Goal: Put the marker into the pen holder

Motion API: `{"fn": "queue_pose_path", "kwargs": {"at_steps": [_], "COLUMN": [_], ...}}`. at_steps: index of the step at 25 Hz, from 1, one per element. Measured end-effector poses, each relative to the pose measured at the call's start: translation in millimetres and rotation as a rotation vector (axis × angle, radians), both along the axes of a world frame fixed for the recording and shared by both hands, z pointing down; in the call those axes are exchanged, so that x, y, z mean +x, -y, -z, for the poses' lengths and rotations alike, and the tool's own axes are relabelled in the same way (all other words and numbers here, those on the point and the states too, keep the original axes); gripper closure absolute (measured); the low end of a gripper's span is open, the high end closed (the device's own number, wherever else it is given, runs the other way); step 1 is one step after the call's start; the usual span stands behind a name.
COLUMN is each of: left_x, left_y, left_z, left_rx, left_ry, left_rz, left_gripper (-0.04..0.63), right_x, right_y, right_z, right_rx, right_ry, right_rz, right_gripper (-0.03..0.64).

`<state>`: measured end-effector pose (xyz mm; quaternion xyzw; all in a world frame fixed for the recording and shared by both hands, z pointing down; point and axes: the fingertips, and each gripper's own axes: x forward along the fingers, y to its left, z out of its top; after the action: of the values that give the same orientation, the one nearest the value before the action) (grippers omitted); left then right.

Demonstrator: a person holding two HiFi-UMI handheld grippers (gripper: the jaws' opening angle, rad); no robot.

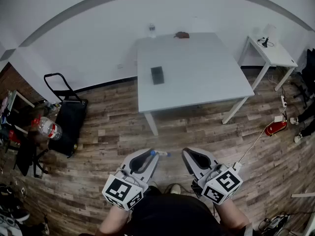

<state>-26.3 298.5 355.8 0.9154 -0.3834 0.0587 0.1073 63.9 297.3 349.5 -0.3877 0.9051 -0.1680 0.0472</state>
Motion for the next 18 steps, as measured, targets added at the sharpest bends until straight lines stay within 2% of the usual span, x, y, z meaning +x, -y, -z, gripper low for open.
{"fn": "queue_pose_path", "kwargs": {"at_steps": [10,18], "left_x": [10,-7], "left_y": [28,93], "left_z": [-6,-10], "left_rx": [0.002,0.003], "left_ry": [0.010,-0.005], "left_rz": [-0.024,-0.048], "left_gripper": [0.529,0.529], "right_x": [9,-9], "right_y": [21,82], "right_z": [-9,-12], "right_rx": [-0.020,-0.032], "right_ry": [-0.004,-0.037], "right_rz": [-0.019,-0.043], "right_gripper": [0.601,0.601]}}
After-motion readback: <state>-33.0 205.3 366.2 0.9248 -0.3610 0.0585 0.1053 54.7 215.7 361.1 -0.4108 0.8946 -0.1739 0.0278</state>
